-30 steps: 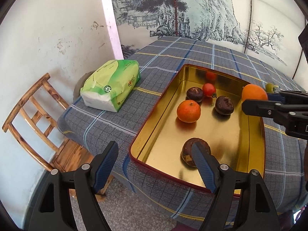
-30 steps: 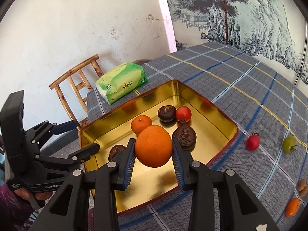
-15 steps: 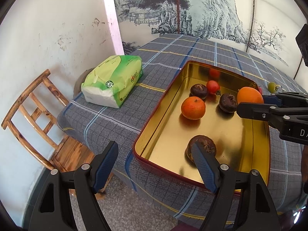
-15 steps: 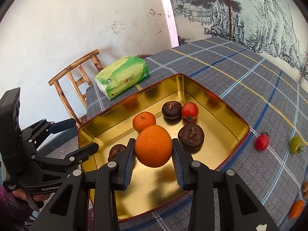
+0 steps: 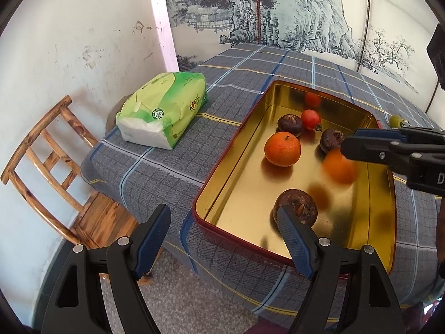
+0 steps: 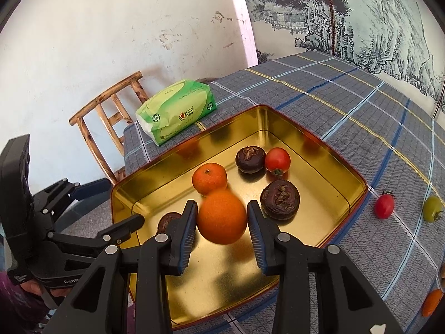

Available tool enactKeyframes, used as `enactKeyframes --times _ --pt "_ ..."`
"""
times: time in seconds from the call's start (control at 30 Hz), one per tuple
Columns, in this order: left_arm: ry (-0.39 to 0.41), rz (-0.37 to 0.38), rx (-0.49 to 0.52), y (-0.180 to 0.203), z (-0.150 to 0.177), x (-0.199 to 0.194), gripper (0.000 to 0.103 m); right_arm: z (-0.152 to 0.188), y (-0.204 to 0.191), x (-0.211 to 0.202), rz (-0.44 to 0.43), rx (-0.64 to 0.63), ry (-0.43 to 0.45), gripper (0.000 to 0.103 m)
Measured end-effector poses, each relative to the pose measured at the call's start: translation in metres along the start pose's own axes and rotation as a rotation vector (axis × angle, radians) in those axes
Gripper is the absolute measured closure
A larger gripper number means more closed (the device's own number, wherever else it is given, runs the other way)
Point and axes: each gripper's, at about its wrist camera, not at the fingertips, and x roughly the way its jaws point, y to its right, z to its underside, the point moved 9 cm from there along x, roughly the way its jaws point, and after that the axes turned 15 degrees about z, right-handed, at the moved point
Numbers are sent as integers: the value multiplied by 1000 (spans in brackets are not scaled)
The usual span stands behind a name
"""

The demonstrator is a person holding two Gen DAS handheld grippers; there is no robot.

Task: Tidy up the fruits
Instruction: 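Move the right gripper to the red tomato and grasp it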

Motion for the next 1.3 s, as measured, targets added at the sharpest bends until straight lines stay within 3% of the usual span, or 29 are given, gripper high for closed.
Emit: enactKeyframes --times 0.27,0.37,0.53,0.67,0.9,1.2,1.27,1.3 --pt "13 3 0 -1 -2 -3 24 3 17 -23 9 49 65 66" --pt "19 15 2 1 -4 -6 24 24 52 -39 53 109 85 64" --pt "27 37 18 14 -8 -12 24 64 130 -51 171 202 44 63" --pt "25 59 46 32 -11 -14 24 65 162 -53 218 219 36 63" --pt "26 62 92 51 -17 -18 20 30 172 -16 216 207 36 63" --pt "-1 72 113 60 -18 -8 19 11 174 35 243 218 4 63" --pt "-10 75 118 63 -18 -4 19 11 174 45 233 220 -13 67" --pt "-14 76 120 65 -18 -3 19 12 173 50 234 213 -25 78"
